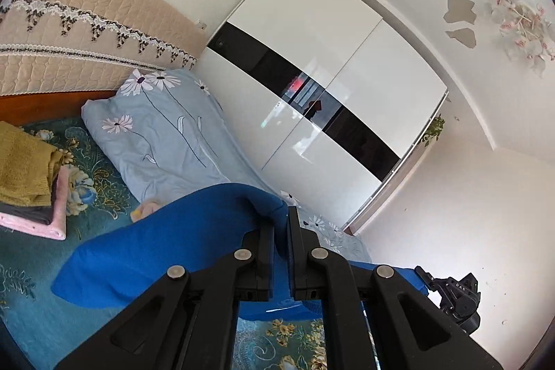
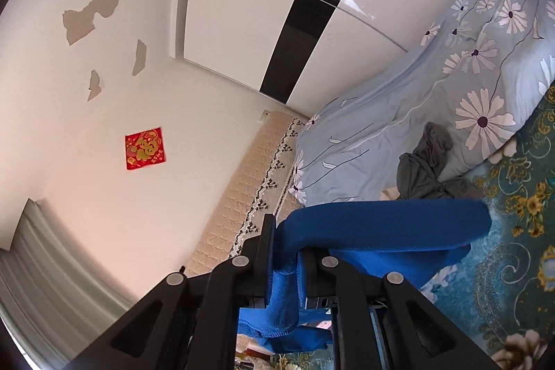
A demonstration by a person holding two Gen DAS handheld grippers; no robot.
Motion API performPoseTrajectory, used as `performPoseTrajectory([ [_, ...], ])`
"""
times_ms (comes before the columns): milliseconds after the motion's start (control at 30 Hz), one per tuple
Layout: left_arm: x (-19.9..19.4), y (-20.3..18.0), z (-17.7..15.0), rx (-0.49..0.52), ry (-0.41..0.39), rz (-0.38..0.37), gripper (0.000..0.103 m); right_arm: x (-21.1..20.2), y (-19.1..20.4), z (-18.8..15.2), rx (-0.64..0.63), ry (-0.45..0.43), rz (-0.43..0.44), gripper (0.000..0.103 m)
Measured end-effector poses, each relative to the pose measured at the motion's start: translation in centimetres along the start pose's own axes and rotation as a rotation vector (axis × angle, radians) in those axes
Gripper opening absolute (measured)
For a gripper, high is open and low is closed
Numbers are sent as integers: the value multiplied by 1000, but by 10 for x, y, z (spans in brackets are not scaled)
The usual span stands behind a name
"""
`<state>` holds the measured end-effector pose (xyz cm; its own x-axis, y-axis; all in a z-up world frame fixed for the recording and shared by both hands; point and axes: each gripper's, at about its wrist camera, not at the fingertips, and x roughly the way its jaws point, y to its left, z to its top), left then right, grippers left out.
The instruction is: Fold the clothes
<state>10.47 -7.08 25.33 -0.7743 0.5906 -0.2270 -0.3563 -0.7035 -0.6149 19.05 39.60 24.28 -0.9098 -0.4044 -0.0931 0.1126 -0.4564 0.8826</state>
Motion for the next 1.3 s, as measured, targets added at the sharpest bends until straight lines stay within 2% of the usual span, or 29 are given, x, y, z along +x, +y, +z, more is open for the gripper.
performPoseTrajectory([
  [100,-35,-3,-26,6,16,6,5,-32,5,-22,-8,30,-14,11],
  [200,-62,-13,-36,34,17,-16,5,-63,18,-33,-28,30,-6,11],
  [300,-56,-23,-28,77,48,1,6,-72,31,-32,-74,29,-29,11],
  [367,-35,-20,-28,89,100,57,6,-64,25,-27,-79,60,-77,11],
  [467,8,9,-45,21,227,123,6,-29,-23,-25,2,152,-198,11],
  [567,56,54,-76,-61,362,208,6,11,-100,-34,147,246,-337,11],
  [667,93,95,-107,-127,460,291,6,39,-169,-48,281,292,-407,11],
  [767,116,127,-133,-209,546,346,6,59,-214,-57,343,317,-464,11],
  [833,125,139,-144,-242,566,368,5,71,-239,-60,374,329,-489,11],
  [933,140,153,-153,-274,578,394,5,84,-263,-58,419,323,-476,11],
  [1167,186,173,-144,-284,607,439,6,116,-287,-47,436,301,-438,12],
  [1300,215,182,-145,-281,641,457,6,130,-306,-43,473,278,-486,12],
])
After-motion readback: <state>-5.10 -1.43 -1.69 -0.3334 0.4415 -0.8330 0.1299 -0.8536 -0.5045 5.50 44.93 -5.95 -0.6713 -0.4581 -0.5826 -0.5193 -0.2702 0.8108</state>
